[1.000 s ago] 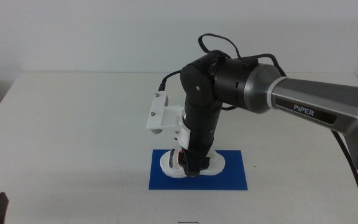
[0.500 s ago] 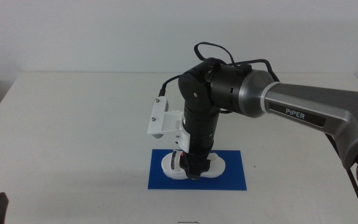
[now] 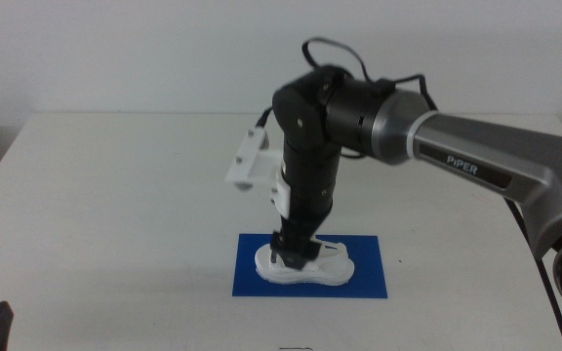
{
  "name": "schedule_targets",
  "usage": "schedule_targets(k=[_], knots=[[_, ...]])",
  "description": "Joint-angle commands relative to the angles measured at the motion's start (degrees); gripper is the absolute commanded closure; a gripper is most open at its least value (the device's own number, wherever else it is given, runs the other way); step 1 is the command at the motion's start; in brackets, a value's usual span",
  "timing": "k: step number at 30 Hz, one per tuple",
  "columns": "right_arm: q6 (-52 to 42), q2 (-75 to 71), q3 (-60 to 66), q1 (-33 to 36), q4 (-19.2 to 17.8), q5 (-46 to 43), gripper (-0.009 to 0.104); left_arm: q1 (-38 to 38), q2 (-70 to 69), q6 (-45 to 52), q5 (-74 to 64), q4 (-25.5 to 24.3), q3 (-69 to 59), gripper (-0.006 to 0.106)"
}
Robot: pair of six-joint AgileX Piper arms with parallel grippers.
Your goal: Use one arm to grab the shoe from the table and place it on the mat.
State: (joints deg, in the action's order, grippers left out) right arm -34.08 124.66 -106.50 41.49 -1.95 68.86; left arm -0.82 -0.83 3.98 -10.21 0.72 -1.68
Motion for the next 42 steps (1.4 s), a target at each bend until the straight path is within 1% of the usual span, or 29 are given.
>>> schedule_targets(k=[1,3,7,11,14,17,20,23,25,26,30,32,34,38,41,42], knots=[[2.93,-5.12,-4.37,-0.1,-0.39,3.52,0.02,0.05,-1.11,-0.84,4.76,0.49,0.19,0.007],[5.92,-7.06,-5.16,-0.1,0.2,3.59,0.02,0.05,-1.11,-0.84,4.76,0.49,0.19,0.007],[10.05,-12.59,-5.22,-0.1,0.13,3.62,0.02,0.05,-1.11,-0.84,4.76,0.49,0.19,0.007],[13.82,-19.16,-5.22,-0.1,-1.17,4.61,0.02,0.05,-1.11,-0.84,4.76,0.49,0.19,0.007],[15.6,-23.65,-5.22,-0.22,-3.59,4.68,0.02,0.05,-1.11,-0.84,4.76,0.49,0.19,0.007],[18.42,-28.2,-5.22,-0.22,-4.41,3.86,0.021,0.05,-1.11,-0.84,4.76,0.49,0.19,0.007],[19.69,-32.85,-5.22,-0.69,-6.5,4.96,0.023,0.05,-1.11,-0.84,4.76,0.49,0.19,0.007],[22.11,-37.78,-4.64,-2.55,-8.71,5.59,0.024,0.05,-1.11,-0.84,4.76,0.49,0.19,0.007],[24.0,-41.69,-2.91,-5.77,-7.74,4.79,0.024,0.05,-1.11,-0.84,4.76,0.49,0.19,0.007],[24.48,-44.32,-0.92,-7.82,-7.84,3.65,0.024,0.05,-1.11,-0.84,4.76,0.49,0.19,0.007],[27.11,-55.67,11.48,-15.07,-7.76,-7.19,0.024,0.05,-1.11,-0.84,4.76,0.49,0.19,0.007],[29.61,-62.97,21.16,-19.48,-7.62,-14.29,0.024,0.05,-1.11,-0.84,4.76,0.49,0.19,0.007],[31.58,-68.55,29.27,-23.12,-7.13,-19.54,0.024,0.05,-1.11,-0.84,4.76,0.49,0.19,0.007],[32.84,-78.73,46.33,-29.98,-4.15,-31.36,0.024,0.05,-1.11,-0.84,4.76,0.49,0.19,0.007],[32.84,-85.94,58.75,-32.22,-1.77,-40.56,0.024,0.05,-1.11,-0.84,4.76,0.49,0.19,0.007],[32.84,-88.35,62.54,-32.5,-1.52,-43.51,0.024,0.05,-1.11,-0.84,4.76,0.49,0.19,0.007]])
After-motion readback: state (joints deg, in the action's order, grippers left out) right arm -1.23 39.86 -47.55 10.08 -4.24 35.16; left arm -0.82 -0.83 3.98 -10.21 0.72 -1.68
